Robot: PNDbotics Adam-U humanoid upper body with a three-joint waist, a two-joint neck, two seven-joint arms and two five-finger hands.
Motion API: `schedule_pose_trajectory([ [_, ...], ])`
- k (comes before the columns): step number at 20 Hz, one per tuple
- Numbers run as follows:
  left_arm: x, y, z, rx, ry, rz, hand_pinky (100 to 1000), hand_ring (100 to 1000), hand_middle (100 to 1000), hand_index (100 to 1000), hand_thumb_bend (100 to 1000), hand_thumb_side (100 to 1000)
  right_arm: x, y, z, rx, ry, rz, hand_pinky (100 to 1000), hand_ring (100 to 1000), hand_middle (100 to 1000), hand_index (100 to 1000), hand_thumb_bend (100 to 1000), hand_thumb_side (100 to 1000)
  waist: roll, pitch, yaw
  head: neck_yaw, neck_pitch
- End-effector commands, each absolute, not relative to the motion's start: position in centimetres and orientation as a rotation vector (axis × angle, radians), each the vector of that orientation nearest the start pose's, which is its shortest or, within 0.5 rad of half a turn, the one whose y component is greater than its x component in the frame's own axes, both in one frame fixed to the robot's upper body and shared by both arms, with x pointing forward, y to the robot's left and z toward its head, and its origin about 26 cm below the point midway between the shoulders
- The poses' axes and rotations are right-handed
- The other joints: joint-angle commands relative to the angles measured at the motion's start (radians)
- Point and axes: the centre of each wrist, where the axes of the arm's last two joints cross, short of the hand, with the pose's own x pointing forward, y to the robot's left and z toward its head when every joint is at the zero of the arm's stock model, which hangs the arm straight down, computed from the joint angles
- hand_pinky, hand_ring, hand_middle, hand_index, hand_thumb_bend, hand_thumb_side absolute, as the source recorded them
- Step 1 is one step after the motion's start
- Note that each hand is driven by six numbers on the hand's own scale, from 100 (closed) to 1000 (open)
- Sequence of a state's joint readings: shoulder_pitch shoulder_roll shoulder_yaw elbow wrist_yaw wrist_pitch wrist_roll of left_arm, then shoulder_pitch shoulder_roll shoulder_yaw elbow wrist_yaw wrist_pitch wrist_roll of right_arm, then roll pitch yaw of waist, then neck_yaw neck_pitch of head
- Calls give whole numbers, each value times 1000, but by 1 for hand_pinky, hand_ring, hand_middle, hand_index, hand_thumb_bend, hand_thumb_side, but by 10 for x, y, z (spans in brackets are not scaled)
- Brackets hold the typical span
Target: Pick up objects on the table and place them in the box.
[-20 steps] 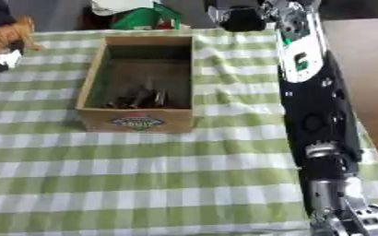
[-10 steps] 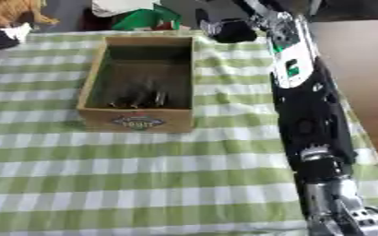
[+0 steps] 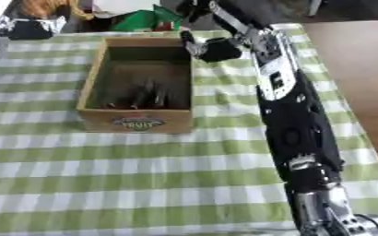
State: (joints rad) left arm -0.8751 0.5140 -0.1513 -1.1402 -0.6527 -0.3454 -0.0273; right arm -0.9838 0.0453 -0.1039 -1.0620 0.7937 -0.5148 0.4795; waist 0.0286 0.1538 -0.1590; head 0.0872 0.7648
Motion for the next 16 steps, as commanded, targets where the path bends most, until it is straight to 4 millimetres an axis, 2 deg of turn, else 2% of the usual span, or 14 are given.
schedule_pose_trajectory([
  [1,459,260,228,857,-2060,-1371,514,275,225,419,100,142,462,-102,205,-208,-2137,1488,845,725,698,828,100,232,-2,-18,4,8,4],
  [6,462,248,221,776,-2028,-1487,524,284,236,428,100,139,461,-100,199,-190,-2124,1494,846,725,697,827,100,233,-3,-18,3,7,5],
  [16,467,246,203,660,-1845,-1630,592,400,373,534,100,191,461,-98,194,-190,-2108,1522,846,728,700,829,100,239,-4,-18,-1,8,3],
])
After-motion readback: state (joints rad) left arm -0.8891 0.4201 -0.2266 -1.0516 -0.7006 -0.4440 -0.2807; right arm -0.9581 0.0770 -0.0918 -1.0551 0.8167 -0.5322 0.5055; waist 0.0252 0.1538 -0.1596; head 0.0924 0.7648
